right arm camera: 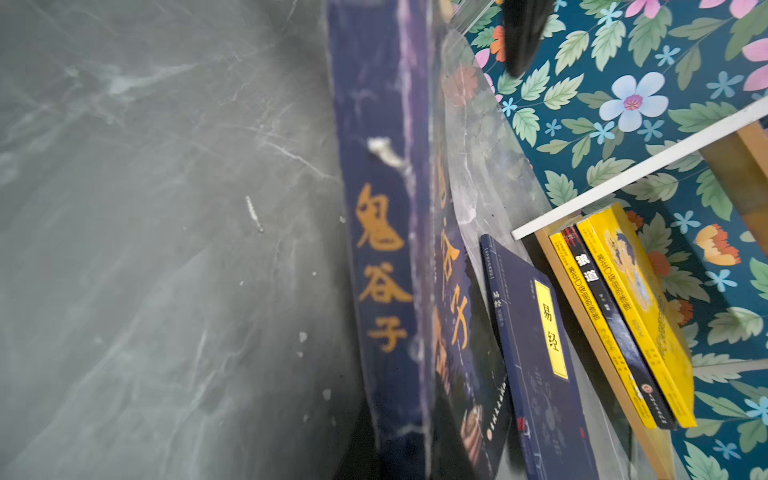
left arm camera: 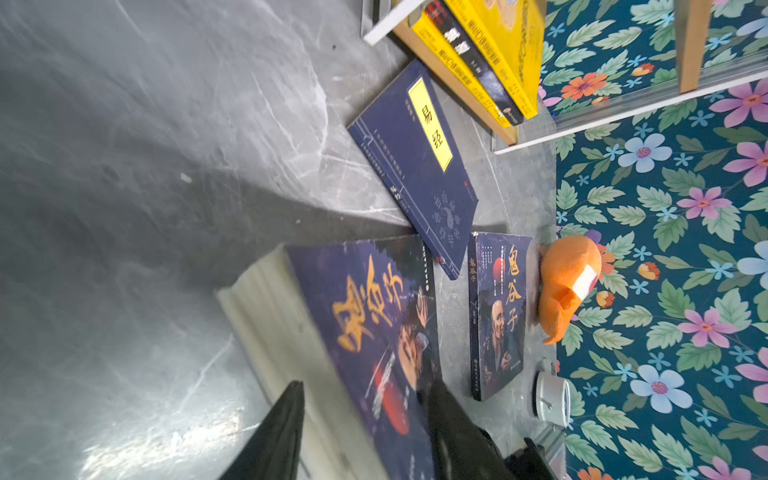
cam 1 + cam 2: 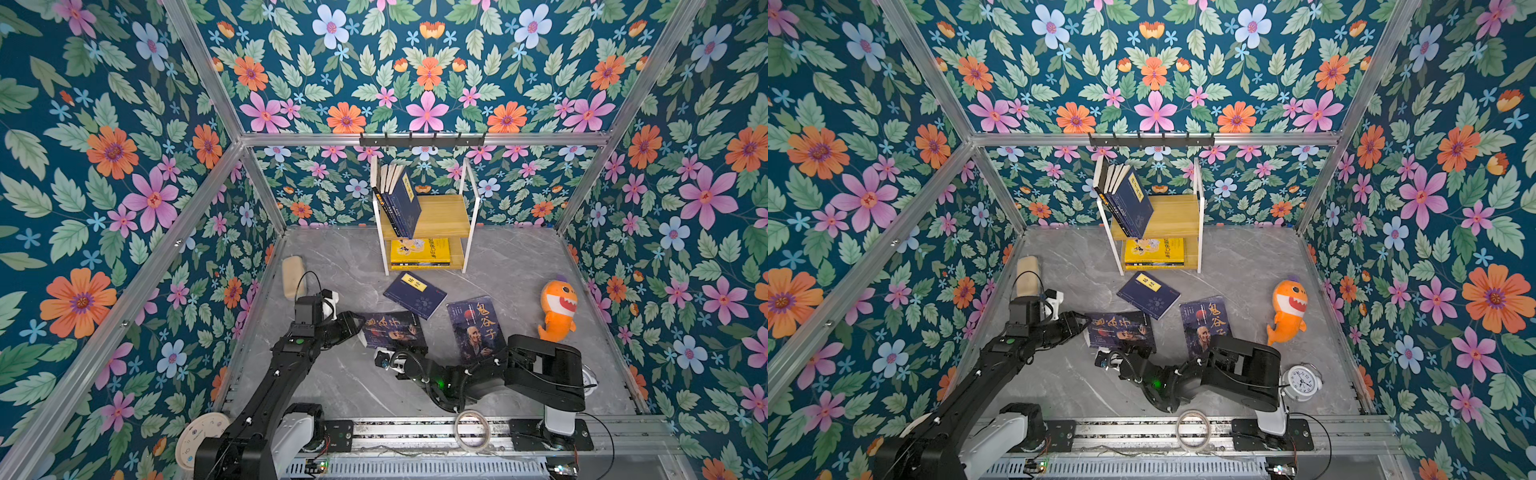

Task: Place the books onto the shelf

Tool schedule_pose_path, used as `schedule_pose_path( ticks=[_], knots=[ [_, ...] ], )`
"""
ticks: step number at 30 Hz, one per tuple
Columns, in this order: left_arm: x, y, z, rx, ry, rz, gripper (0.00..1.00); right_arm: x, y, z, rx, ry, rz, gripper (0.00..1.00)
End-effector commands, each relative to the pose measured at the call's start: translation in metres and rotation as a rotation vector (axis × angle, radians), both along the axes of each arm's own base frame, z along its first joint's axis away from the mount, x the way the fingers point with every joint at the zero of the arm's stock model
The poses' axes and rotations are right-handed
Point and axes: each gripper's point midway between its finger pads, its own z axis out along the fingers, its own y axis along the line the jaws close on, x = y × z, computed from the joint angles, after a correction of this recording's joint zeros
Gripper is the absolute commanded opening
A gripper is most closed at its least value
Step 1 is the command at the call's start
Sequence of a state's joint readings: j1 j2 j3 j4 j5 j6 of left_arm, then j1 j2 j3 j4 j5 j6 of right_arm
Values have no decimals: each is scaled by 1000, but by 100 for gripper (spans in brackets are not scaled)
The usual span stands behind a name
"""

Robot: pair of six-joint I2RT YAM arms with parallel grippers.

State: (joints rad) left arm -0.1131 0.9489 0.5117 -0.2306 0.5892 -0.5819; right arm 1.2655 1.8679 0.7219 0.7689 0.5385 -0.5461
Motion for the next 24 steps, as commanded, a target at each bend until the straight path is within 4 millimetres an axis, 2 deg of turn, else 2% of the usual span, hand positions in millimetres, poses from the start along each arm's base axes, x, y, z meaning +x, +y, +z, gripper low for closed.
schedule_pose_path(
  ticks=[1, 5, 9, 10, 11, 16, 18, 24],
  knots=[
    [8, 10, 14, 87, -103, -7, 59, -10, 2, 4, 31, 54, 29, 0],
    [22, 26, 32, 190, -203, 25, 67, -14, -3, 15, 22, 56, 30, 0],
    [30, 34, 49, 281, -305, 10, 77, -20, -9, 36, 35, 53, 32, 0],
    [31, 35, 52, 301, -322, 8, 79, -20, -12, 35, 17, 52, 30, 0],
    [32, 37, 53, 319, -335, 6, 82, -20, -15, 55, 42, 36, 26, 0],
    [35, 40, 60, 366, -391, -11, 89, -22, -34, 99, 9, -15, 32, 0],
    [37, 41, 60, 376, -407, -8, 90, -21, -44, 124, 5, -56, 33, 0],
    [37, 38, 65, 358, -430, -22, 98, 0, -84, 165, -77, -106, -36, 0]
  ],
)
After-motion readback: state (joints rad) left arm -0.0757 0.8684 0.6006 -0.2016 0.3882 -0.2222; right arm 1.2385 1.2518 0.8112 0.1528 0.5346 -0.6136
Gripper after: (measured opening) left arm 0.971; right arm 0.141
